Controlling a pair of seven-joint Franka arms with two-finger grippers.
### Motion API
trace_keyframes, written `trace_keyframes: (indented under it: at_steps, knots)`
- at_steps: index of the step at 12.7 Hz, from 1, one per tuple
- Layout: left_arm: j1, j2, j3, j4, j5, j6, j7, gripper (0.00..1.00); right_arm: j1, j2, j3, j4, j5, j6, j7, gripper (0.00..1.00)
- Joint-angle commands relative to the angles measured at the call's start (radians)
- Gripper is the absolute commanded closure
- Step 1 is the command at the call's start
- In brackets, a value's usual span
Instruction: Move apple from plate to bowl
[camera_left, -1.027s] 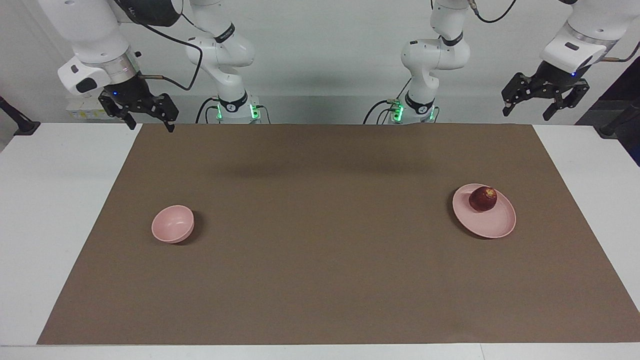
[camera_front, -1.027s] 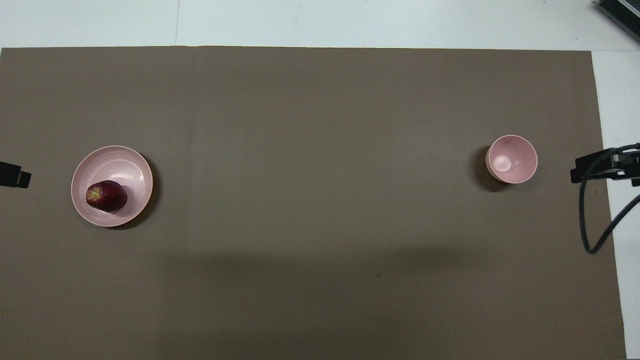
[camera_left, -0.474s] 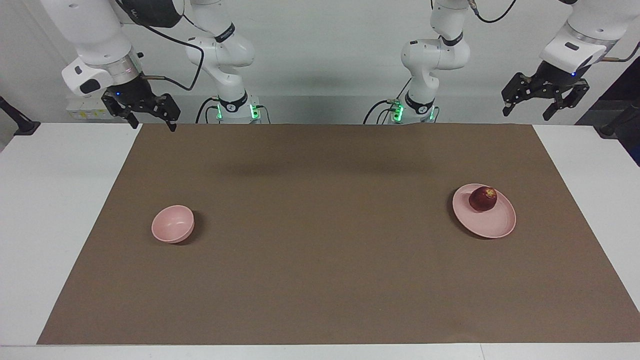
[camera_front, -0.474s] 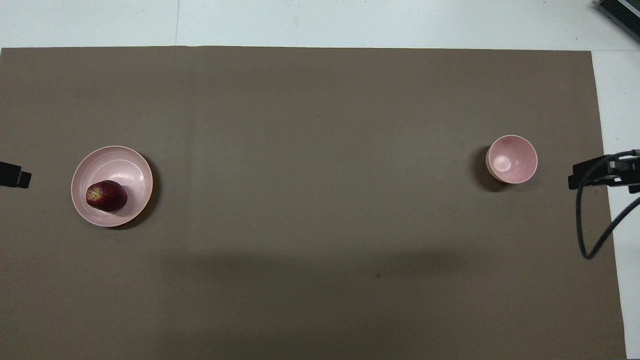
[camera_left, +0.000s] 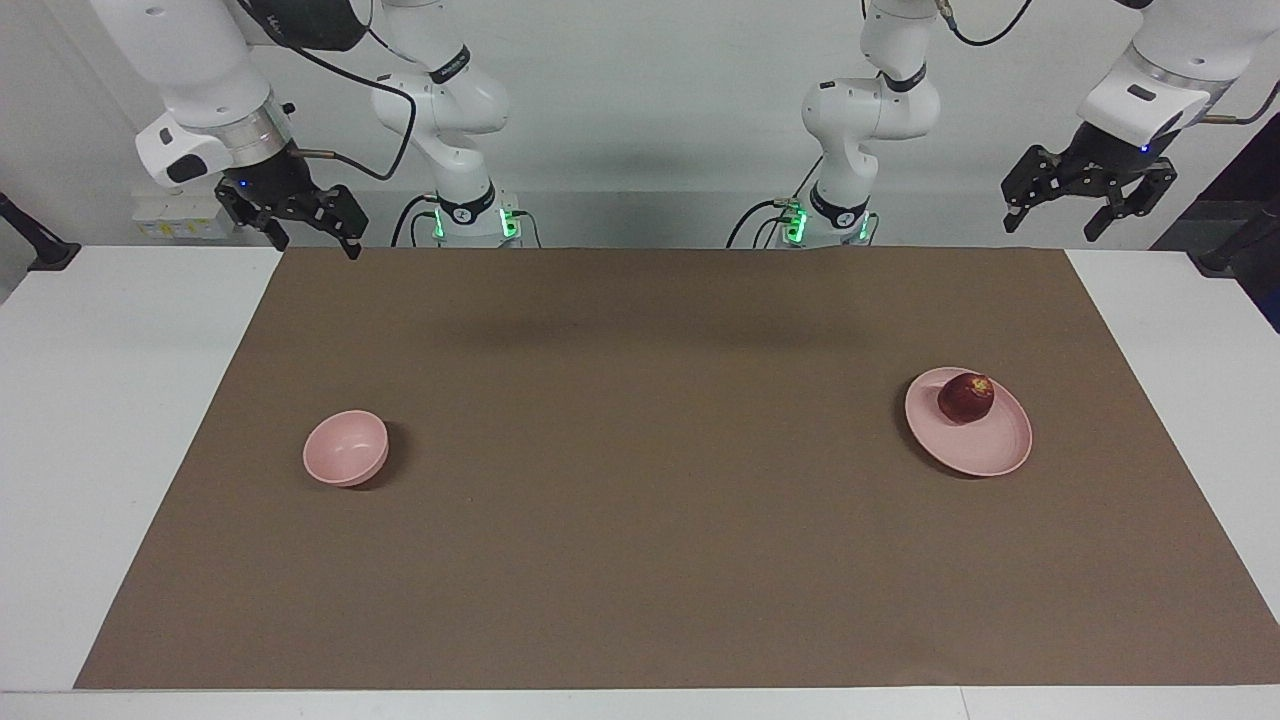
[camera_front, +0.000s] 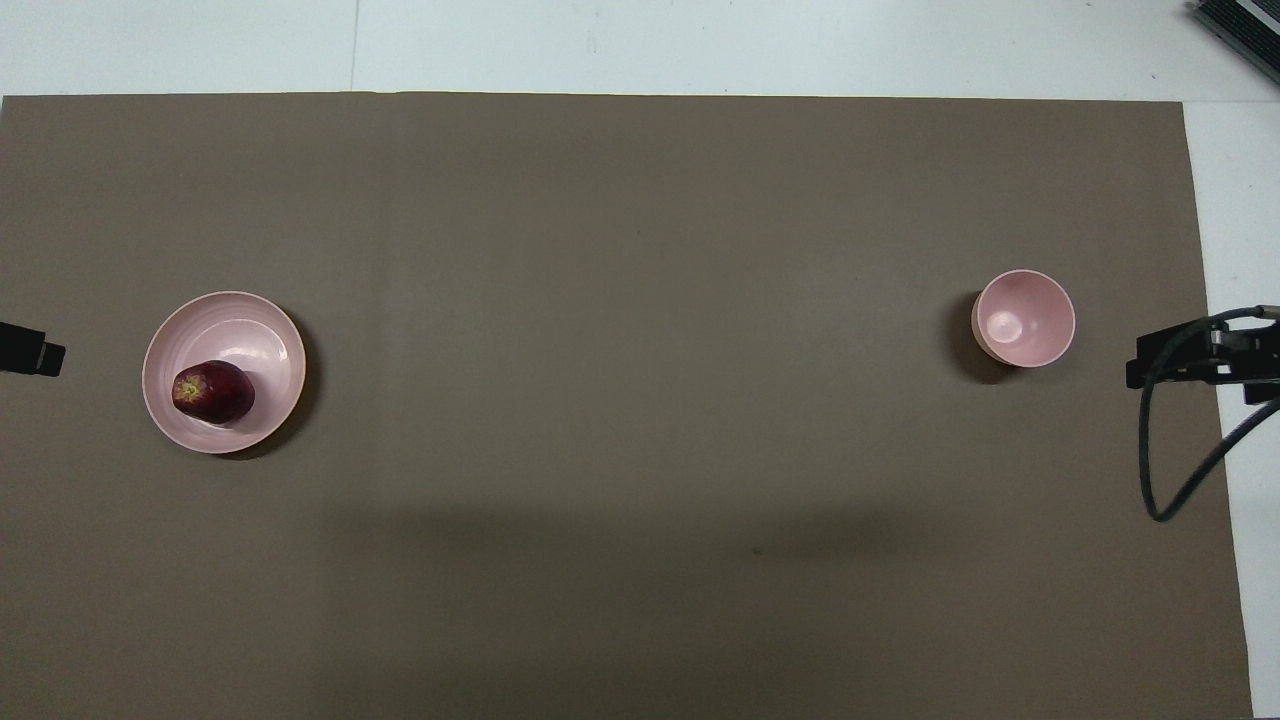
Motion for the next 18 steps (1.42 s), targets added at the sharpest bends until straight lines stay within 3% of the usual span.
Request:
trace_keyframes:
  at_steps: [1, 8, 18]
  knots:
    - [-0.015, -0.028, 0.009, -0.029, 0.008, -0.006, -0.016, 0.0, -0.004, -0.027, 0.004, -0.025, 0.036, -0.02, 0.036, 0.0]
    - [-0.013, -0.026, 0.009, -0.029, 0.008, 0.0, -0.01, 0.0, -0.003, -0.028, 0.004, -0.026, 0.054, -0.02, 0.076, 0.0]
    - [-0.019, -0.026, 0.007, -0.029, 0.006, 0.002, -0.011, 0.0, 0.085, 0.018, 0.013, -0.053, 0.259, -0.025, 0.516, 0.0]
